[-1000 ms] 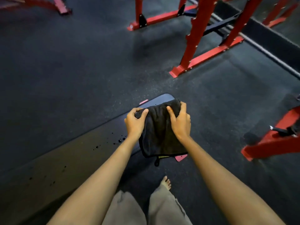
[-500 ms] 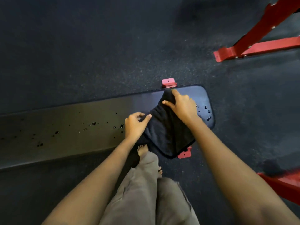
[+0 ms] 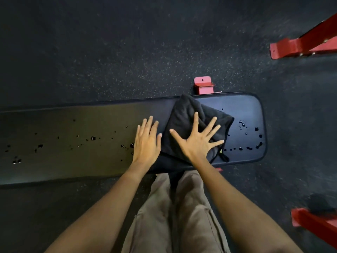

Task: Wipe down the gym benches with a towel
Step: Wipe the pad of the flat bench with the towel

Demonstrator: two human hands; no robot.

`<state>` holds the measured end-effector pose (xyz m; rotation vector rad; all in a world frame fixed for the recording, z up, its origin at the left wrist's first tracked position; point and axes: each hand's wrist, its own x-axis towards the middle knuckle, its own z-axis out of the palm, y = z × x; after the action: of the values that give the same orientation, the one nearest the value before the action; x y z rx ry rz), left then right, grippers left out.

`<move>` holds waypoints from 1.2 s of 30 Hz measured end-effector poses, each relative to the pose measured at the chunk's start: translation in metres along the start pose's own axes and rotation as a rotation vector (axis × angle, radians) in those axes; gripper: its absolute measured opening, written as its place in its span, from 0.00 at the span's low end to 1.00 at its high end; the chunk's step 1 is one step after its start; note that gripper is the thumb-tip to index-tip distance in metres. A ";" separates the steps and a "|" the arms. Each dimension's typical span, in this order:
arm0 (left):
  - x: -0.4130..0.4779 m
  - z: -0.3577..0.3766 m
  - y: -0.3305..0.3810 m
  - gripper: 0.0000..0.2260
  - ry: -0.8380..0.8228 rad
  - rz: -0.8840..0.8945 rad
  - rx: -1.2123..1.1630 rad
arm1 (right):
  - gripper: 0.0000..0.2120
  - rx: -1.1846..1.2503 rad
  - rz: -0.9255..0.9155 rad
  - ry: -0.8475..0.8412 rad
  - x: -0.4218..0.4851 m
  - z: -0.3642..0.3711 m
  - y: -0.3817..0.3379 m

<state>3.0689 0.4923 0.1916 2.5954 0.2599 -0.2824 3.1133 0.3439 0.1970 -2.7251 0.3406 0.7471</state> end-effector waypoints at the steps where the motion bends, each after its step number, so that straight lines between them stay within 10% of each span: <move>1: 0.000 0.007 -0.005 0.19 0.000 -0.001 0.014 | 0.51 -0.004 0.011 0.017 0.008 0.005 -0.002; 5: 0.000 0.030 -0.020 0.23 0.059 -0.038 -0.001 | 0.47 -0.082 -0.049 0.124 0.030 0.027 -0.016; 10: -0.001 0.042 -0.018 0.24 0.086 -0.065 0.007 | 0.33 -0.361 -0.540 0.222 0.000 0.027 0.066; 16: -0.002 0.060 -0.018 0.26 0.004 -0.049 0.210 | 0.35 -0.138 0.023 0.242 0.071 -0.018 0.054; 23: -0.003 0.058 -0.018 0.26 0.007 -0.044 0.199 | 0.31 -0.445 -0.675 0.213 -0.001 0.015 0.109; 29: -0.002 0.055 -0.012 0.27 0.012 -0.061 0.164 | 0.38 -0.120 -0.040 0.200 0.076 -0.028 0.063; 36: 0.006 0.060 0.009 0.26 0.001 -0.032 0.164 | 0.32 -0.407 -0.666 0.201 0.020 0.000 0.125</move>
<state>3.0677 0.4550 0.1436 2.7551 0.2897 -0.3256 3.0929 0.2252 0.1592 -2.9905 -0.7286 0.3791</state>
